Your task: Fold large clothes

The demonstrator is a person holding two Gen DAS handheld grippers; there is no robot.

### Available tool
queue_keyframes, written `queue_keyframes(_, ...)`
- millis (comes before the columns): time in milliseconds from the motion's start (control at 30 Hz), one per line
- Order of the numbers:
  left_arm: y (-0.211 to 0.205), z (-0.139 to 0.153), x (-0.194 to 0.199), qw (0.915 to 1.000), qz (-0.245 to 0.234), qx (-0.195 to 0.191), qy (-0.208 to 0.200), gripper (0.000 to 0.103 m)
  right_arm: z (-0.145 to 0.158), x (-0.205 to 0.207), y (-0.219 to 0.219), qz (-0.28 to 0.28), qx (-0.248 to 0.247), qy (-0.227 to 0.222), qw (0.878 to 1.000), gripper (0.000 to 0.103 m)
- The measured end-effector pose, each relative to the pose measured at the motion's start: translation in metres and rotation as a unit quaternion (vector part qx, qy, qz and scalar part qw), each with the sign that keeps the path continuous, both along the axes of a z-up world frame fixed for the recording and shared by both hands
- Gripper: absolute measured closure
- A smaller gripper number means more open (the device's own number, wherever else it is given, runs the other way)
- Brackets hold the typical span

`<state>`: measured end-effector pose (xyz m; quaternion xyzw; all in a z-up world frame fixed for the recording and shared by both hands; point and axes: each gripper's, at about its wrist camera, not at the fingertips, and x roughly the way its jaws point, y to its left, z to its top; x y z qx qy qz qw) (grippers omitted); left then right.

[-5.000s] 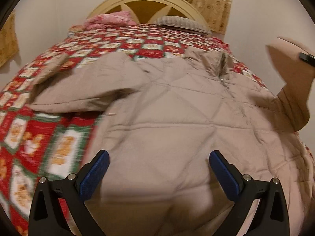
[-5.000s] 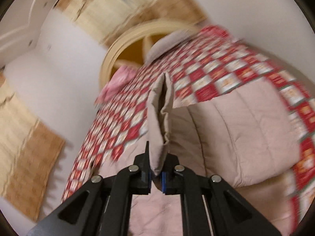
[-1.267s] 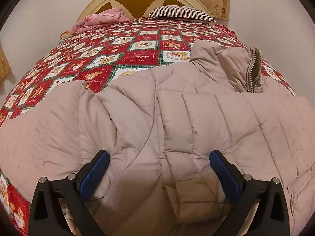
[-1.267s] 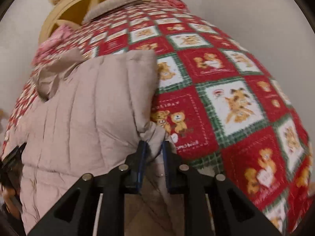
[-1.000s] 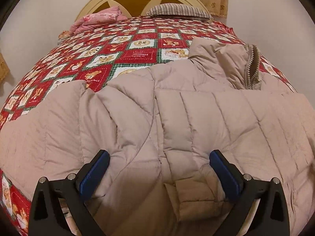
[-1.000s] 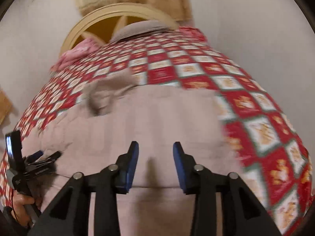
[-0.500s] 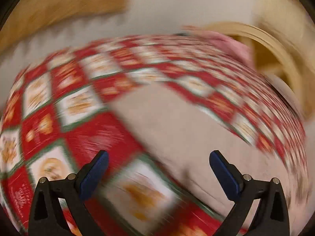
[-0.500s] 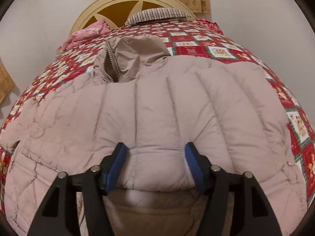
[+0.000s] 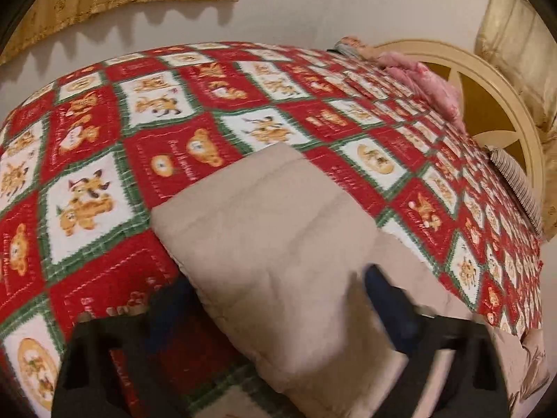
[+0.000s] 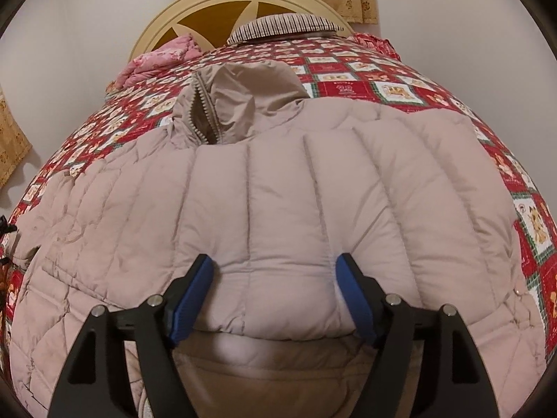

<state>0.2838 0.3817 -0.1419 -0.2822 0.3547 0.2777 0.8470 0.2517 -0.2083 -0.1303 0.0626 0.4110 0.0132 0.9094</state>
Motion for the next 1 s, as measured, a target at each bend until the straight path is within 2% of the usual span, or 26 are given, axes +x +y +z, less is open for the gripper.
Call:
queue_keyframes(67, -0.001, -0.001, 0.003, 0.9999, -0.002, 0.013, 0.002, 0.033, 0.000, 0.000, 0.000, 0.000, 0.001, -0.001, 1.000, 0.026)
queue_keyframes(100, -0.001, 0.000, 0.002, 0.9998, -0.007, 0.018, -0.010, 0.048, 0.000, 0.000, 0.000, 0.000, 0.001, -0.001, 1.000, 0.026)
queue_keyframes(133, 0.000, 0.000, 0.000, 0.9995, -0.019, 0.009, -0.024, 0.078, 0.000, 0.000, 0.001, 0.000, 0.003, -0.001, 1.000, 0.026)
queue_keyframes(167, 0.003, -0.001, 0.000, 0.9981, -0.040, -0.020, -0.042, 0.087, 0.000, 0.000, 0.000, 0.000, 0.004, -0.002, 1.000, 0.026)
queue_keyframes(200, 0.004, -0.002, 0.001, 0.9974, -0.045, -0.032, -0.046, 0.089, -0.001, 0.000, 0.000, 0.000, 0.005, -0.002, 1.000, 0.026)
queue_keyframes(300, -0.007, 0.012, 0.003, 0.9973, -0.056, 0.008, -0.048, 0.092, -0.001, 0.000, -0.001, -0.002, 0.009, -0.004, 1.000, 0.025)
queue_keyframes(367, -0.025, 0.031, 0.003, 0.9941, -0.077, 0.042, -0.064, 0.093, -0.001, 0.000, -0.001, -0.002, 0.012, -0.006, 1.000, 0.025)
queue_keyframes(467, -0.052, 0.062, 0.003, 0.9869, -0.110, 0.057, -0.103, 0.094, -0.001, 0.000, -0.003, -0.002, 0.018, -0.008, 1.000, 0.025)
queue_keyframes(567, -0.111, 0.111, -0.004, 0.9673, -0.171, 0.110, -0.152, 0.094, -0.001, -0.001, -0.004, -0.002, 0.023, -0.010, 1.000, 0.025)
queue_keyframes(667, -0.186, 0.145, -0.017, 0.9321, -0.253, 0.171, -0.195, 0.094, -0.001, -0.002, -0.005, -0.002, 0.026, -0.011, 1.000, 0.025)
queue_keyframes(700, -0.203, 0.150, -0.020, 0.9234, -0.274, 0.177, -0.202, 0.094, -0.001, -0.002, -0.005, -0.003, 0.029, -0.012, 1.000, 0.025)
queue_keyframes(733, -0.234, 0.154, -0.024, 0.9094, -0.312, 0.175, -0.213, 0.094, -0.001, -0.002, -0.006, -0.003, 0.031, -0.013, 0.999, 0.025)
queue_keyframes(833, -0.300, 0.148, -0.032, 0.8802, -0.389, 0.169, -0.213, 0.094, -0.001, -0.003, -0.007, -0.004, 0.037, -0.015, 0.999, 0.025)
queue_keyframes(867, -0.315, 0.145, -0.032, 0.8731, -0.405, 0.173, -0.209, 0.094, -0.001, -0.003, -0.008, -0.004, 0.039, -0.016, 0.999, 0.025)
queue_keyframes(933, -0.359, 0.126, -0.036, 0.8537, -0.448, 0.183, -0.193, 0.094, -0.001, -0.003, -0.009, -0.004, 0.042, -0.017, 0.999, 0.025)
queue_keyframes(1000, -0.389, 0.104, -0.034, 0.8460, -0.477, 0.170, -0.167, 0.094, -0.002, -0.003, -0.010, -0.004, 0.046, -0.017, 0.999, 0.025)
